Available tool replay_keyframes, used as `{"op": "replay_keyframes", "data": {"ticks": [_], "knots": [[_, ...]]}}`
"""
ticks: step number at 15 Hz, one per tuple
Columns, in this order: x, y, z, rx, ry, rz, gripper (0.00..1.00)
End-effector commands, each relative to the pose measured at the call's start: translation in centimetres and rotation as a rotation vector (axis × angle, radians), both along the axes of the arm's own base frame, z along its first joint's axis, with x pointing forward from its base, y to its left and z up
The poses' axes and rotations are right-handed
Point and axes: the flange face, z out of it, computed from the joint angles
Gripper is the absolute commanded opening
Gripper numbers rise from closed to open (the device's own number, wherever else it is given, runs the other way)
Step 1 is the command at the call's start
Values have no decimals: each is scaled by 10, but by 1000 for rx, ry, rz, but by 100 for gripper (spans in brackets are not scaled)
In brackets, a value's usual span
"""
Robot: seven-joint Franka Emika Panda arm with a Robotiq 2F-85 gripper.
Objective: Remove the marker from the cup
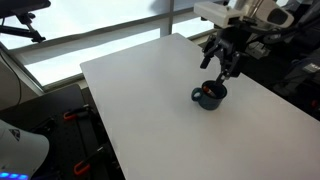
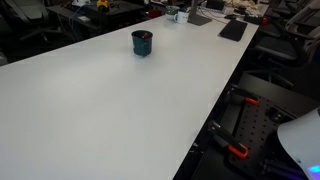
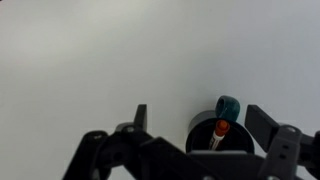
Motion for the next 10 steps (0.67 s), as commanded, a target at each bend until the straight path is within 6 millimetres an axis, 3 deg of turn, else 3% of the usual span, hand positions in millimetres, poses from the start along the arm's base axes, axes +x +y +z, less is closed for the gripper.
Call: {"op": "replay_keyframes", "data": {"ticks": [1, 10], "knots": [[27, -9, -6, -24, -24, -22, 100], [69, -25, -21, 38, -100, -11, 100]]}}
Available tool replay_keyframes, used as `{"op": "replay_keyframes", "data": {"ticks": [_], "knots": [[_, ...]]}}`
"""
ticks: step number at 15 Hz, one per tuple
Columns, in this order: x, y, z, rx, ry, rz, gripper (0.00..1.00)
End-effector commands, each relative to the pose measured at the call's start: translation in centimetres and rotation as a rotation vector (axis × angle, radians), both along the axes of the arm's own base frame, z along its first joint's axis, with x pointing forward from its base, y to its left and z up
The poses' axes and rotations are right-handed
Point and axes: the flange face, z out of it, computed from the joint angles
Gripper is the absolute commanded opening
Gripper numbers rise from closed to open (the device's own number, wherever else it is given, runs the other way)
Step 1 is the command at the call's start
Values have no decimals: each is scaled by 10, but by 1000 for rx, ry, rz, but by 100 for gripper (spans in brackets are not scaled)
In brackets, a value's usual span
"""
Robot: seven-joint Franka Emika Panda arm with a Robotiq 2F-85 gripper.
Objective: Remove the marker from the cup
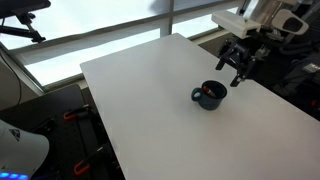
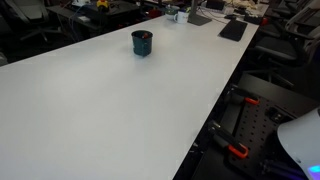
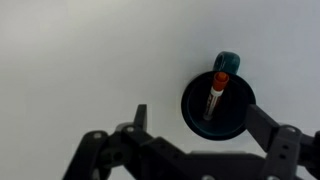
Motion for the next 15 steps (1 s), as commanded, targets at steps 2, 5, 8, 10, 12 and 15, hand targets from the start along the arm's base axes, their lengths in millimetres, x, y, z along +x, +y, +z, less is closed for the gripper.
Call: {"op": "replay_keyframes", "data": {"ticks": [2, 5, 8, 10, 12, 15], "knots": [[25, -3, -11, 75, -44, 25, 100], [35, -1, -24, 118, -47, 47, 100], [43, 1, -36, 139, -47, 64, 99], [47, 0, -42, 145, -45, 74, 81], [49, -1, -48, 146, -36, 72, 71], [52, 1, -60, 146, -5, 66, 65]]}}
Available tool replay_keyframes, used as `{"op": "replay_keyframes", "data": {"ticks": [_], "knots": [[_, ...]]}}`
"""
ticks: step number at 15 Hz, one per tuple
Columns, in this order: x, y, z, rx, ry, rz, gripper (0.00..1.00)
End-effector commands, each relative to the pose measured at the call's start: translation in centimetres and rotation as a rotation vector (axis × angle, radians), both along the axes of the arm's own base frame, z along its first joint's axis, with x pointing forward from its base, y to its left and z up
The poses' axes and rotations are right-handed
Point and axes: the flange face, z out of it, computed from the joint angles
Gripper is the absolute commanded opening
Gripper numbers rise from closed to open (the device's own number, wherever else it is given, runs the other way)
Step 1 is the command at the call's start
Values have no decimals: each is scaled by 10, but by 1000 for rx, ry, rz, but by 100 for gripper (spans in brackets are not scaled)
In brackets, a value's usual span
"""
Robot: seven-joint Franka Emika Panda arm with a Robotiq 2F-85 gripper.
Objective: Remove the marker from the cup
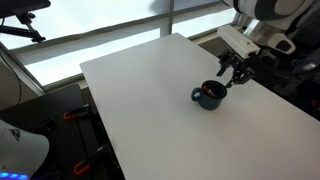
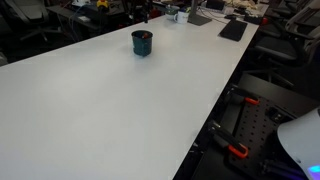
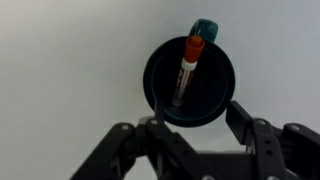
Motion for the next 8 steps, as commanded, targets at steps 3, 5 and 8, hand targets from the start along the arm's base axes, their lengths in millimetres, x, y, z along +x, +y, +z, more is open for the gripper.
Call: {"op": "replay_keyframes", "data": {"ticks": [3, 5, 8], "knots": [[7, 6, -17, 24, 59, 17, 65], [7, 9, -24, 45, 84, 27, 64], [3, 15, -30, 87, 138, 42, 65]]}}
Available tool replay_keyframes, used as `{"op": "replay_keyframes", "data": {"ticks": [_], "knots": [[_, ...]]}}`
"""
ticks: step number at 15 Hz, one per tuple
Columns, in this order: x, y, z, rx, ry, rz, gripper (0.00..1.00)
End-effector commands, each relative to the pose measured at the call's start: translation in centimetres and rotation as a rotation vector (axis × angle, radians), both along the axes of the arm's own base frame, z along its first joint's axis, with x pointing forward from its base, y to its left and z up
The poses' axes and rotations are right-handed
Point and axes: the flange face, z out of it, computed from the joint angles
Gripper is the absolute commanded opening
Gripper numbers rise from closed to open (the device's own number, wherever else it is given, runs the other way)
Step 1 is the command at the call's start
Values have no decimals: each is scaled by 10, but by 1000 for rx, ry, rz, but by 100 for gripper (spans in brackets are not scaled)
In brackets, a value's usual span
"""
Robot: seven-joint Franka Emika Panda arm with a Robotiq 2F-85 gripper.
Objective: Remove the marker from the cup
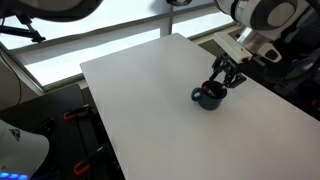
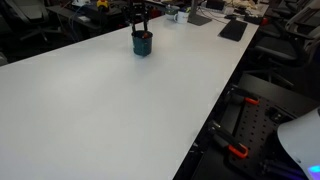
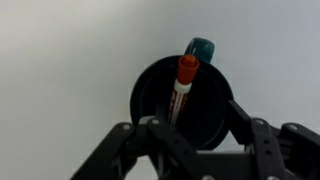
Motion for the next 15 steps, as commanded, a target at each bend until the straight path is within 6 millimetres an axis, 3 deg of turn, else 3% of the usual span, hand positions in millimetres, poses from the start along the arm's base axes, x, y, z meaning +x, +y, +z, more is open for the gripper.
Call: {"op": "replay_keyframes", "data": {"ticks": [1, 5, 8, 15], "knots": [[1, 5, 1, 54, 52, 21, 62], [-2, 3, 2, 69, 96, 17, 44], [-6, -5, 0, 76, 117, 4, 54], [-12, -19, -19, 87, 152, -15, 47]]}}
